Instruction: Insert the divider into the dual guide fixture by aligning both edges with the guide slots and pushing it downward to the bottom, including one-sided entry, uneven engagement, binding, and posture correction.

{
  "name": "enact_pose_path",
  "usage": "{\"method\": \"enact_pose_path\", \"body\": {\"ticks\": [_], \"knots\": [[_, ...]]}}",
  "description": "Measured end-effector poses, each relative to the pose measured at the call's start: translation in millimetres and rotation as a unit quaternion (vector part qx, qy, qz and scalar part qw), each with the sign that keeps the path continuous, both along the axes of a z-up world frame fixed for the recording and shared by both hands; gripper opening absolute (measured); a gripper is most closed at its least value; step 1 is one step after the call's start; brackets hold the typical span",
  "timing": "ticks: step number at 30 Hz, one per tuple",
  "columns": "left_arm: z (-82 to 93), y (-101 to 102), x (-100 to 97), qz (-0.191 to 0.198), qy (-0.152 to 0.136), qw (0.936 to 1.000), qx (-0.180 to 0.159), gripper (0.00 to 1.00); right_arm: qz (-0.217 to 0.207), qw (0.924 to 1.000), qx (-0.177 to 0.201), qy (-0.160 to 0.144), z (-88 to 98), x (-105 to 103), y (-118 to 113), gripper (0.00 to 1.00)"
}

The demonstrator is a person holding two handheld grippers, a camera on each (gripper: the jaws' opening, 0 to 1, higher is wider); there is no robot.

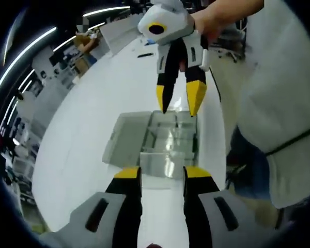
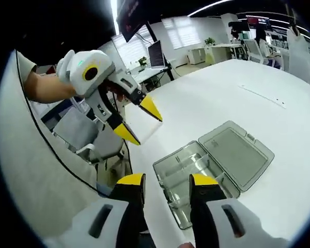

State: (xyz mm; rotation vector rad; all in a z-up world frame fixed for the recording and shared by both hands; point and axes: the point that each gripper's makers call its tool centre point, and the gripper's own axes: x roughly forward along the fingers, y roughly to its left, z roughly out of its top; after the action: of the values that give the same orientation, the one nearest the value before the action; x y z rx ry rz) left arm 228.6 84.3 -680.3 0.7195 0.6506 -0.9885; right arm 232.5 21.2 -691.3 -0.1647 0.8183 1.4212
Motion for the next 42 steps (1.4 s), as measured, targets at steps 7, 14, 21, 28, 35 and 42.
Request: {"method": "enact_pose_path", "body": {"ticks": [7,14,21,28,35,42], "knots": [[-0.7,-13.0,3.4,-0.01,-0.016,0.9998,0.002,0.27,-0.023,0.9989,0.026,0.03,13.9,1.3,8.1,0.28],[-0.8,-23.3,6.3,-0.019,-0.035,0.9992,0.008,0.27,-0.038,0.9969,0.04,0.057,20.1,1.9,15.1,0.28],[4.7,-30.9,11.1,-0.019,-0.051,0.9985,0.011,0.27,-0.054,0.9935,0.056,0.083,24.9,2.2,21.0,0.26],[6.8,-38.0,12.8,-0.02,-0.06,0.9979,0.01,0.27,-0.058,0.9927,0.054,0.091,21.8,0.2,23.2,0.21],[9.1,-42.4,14.7,-0.017,-0.066,0.9976,0.01,0.27,-0.063,0.9909,0.053,0.107,19.4,-2.7,24.3,0.15],[8.8,-43.4,15.1,-0.013,-0.067,0.9976,0.011,0.27,-0.065,0.9903,0.051,0.111,17.2,-3.5,25.6,0.1]]}}
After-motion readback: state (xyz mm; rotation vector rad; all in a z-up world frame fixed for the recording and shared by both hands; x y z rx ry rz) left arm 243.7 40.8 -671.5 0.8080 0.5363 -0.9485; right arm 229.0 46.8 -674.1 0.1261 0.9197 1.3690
